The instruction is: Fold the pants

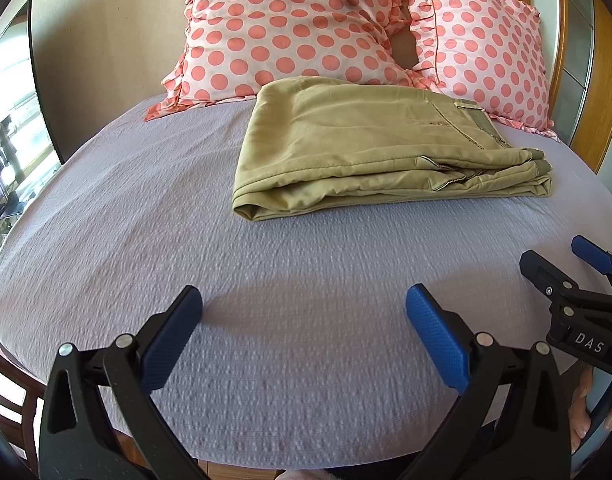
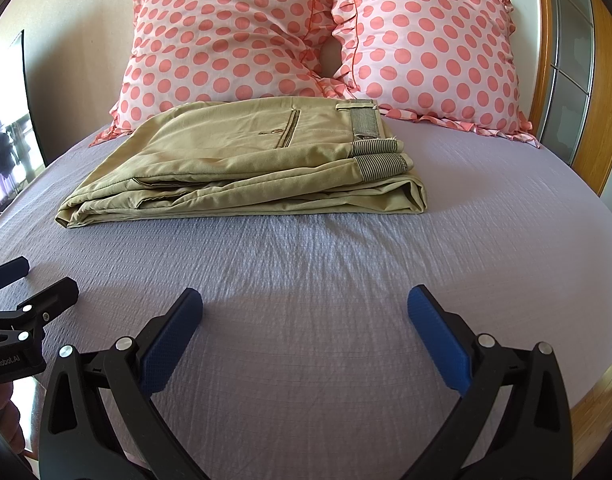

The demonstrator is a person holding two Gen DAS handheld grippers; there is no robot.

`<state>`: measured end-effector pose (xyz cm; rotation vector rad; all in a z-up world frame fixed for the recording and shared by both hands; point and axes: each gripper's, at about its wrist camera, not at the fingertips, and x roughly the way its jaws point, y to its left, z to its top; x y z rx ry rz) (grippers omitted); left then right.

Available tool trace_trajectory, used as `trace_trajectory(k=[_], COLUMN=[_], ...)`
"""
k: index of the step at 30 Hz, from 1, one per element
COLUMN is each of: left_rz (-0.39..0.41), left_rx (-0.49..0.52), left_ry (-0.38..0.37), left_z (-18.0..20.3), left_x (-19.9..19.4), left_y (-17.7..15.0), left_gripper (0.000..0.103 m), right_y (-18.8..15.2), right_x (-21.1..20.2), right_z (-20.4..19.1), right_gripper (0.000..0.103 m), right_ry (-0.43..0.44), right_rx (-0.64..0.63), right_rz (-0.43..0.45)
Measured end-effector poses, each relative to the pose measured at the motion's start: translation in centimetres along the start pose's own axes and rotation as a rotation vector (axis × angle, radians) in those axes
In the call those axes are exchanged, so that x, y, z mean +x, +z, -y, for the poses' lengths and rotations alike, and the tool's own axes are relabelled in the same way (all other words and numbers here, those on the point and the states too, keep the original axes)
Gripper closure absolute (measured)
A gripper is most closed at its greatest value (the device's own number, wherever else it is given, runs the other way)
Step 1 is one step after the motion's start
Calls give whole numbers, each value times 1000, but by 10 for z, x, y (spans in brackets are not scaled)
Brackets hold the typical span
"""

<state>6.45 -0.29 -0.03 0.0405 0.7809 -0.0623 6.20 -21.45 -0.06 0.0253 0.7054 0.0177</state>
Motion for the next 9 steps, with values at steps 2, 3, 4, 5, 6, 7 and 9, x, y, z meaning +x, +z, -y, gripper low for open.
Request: trace_trajectory(k=[2, 3, 4, 5, 6, 7, 9], left_rz=[-1, -1, -1, -2, -1, -1, -1], left_rx=[0, 0, 0, -1, -1, -1, -1], left_ry=[0, 0, 0, 0, 0, 0, 1], left_z=[0, 0, 0, 0, 0, 0, 0], left_x=[0, 0, 0, 0, 0, 0, 0], left_y=[0, 0, 0, 0, 0, 0, 0], left_gripper=[2, 2, 2, 2, 2, 2, 2], right_y=[0, 0, 0, 0, 0, 0, 0], right_x=[0, 0, 0, 0, 0, 0, 0], right_z=[0, 0, 0, 0, 0, 0, 1], right_gripper=[1, 1, 1, 1, 1, 1, 1], right_ry=[0, 0, 0, 0, 0, 0, 0], right_rx=[0, 0, 0, 0, -1, -1, -1], right_rz=[-1, 0, 0, -1, 0, 0, -1])
